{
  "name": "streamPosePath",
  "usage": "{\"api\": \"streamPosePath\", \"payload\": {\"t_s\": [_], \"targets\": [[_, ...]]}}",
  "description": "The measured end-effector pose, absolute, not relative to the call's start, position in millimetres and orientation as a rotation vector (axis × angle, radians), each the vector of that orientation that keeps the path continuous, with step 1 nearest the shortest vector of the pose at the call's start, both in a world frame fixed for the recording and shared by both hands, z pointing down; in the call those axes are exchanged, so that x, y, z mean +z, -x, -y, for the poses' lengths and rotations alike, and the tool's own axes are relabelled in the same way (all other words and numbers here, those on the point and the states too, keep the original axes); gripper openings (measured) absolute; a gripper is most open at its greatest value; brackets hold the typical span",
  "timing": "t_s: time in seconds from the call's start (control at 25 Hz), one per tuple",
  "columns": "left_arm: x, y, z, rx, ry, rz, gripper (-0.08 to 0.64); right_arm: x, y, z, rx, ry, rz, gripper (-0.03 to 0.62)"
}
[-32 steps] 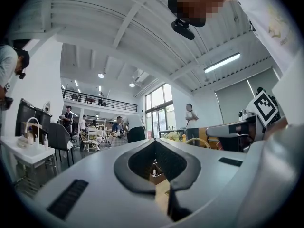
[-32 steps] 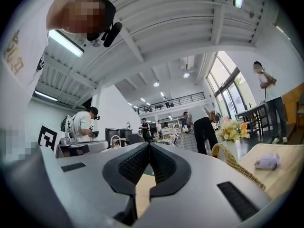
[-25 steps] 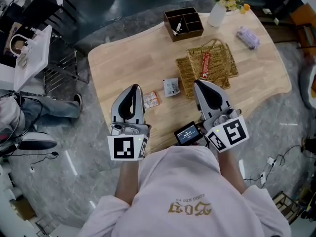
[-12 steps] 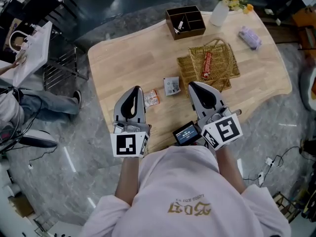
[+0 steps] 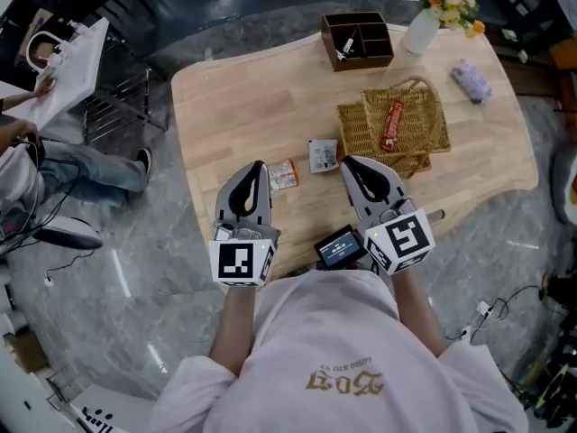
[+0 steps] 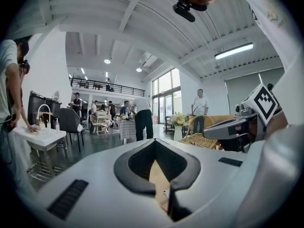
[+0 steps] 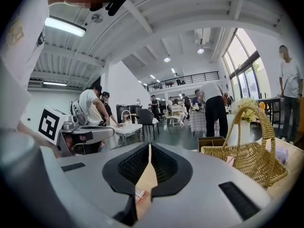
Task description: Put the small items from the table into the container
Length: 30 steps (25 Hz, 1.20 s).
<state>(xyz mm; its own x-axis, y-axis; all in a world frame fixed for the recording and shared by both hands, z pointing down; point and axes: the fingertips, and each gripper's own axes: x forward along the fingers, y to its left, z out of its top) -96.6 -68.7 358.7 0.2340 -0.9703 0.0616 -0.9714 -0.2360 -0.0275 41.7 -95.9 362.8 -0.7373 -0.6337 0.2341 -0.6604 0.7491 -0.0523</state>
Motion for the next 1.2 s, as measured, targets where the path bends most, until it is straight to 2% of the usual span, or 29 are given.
{"api": "streamPosePath", "payload": {"t_s": [1.2], "targets": [[449.3, 116.2, 66.4, 0.301, -2.319, 1.871, 0.008, 473.7, -6.3, 102.8, 0.327, -0.81, 2.543, 0.018]]}}
